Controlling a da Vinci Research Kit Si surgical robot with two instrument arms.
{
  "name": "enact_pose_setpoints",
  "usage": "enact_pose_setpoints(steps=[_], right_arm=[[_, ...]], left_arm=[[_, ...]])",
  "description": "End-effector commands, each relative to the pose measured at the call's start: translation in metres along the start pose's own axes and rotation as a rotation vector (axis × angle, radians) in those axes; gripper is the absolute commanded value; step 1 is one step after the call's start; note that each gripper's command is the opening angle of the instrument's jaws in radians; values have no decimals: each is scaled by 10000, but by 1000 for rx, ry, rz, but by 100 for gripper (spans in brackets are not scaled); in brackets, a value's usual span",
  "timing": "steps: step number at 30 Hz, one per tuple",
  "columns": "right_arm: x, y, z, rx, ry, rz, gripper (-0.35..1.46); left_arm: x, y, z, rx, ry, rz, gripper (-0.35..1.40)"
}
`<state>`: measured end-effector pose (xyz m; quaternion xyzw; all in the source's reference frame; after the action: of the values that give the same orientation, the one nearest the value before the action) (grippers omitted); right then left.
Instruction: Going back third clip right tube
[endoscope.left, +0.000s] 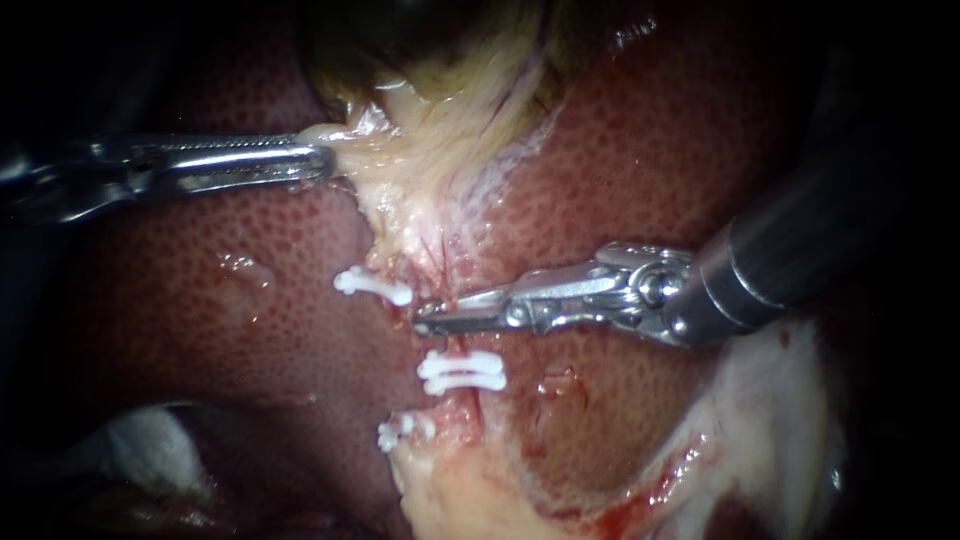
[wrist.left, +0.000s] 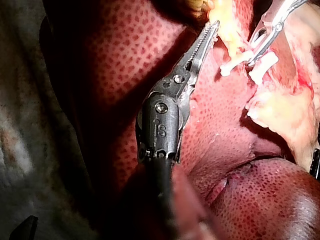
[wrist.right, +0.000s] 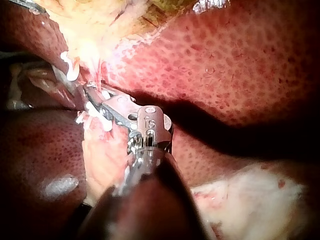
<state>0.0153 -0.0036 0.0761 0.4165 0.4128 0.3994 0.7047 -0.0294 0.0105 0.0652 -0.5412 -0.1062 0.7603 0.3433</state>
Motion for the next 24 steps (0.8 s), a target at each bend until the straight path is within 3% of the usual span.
enact_pose_setpoints(steps=[1, 10, 11, 12, 13, 15, 24], right_arm=[[0, 0, 0, 1, 1, -1, -35], [-1, 0, 1, 11, -6, 16, -35], [-2, -1, 1, 13, -5, 15, -30], [-4, -1, 2, 19, 8, -15, -13], [-4, -1, 3, 24, 25, -104, 11], [-4, 0, 6, 39, 58, -198, 36], [-4, 1, 12, 20, 79, -282, 49]], left_arm=[[0, 0, 0, 0, 0, 0, -35], [0, 1, 0, 1, 0, 0, -35], [0, 1, 0, 1, 0, 0, -35], [0, 1, 0, 1, 0, 0, -35], [-1, 1, 0, 1, 0, 1, -35], [-1, 1, 0, 1, 0, 1, -35], [-2, 1, 1, 1, 0, 1, -35]])
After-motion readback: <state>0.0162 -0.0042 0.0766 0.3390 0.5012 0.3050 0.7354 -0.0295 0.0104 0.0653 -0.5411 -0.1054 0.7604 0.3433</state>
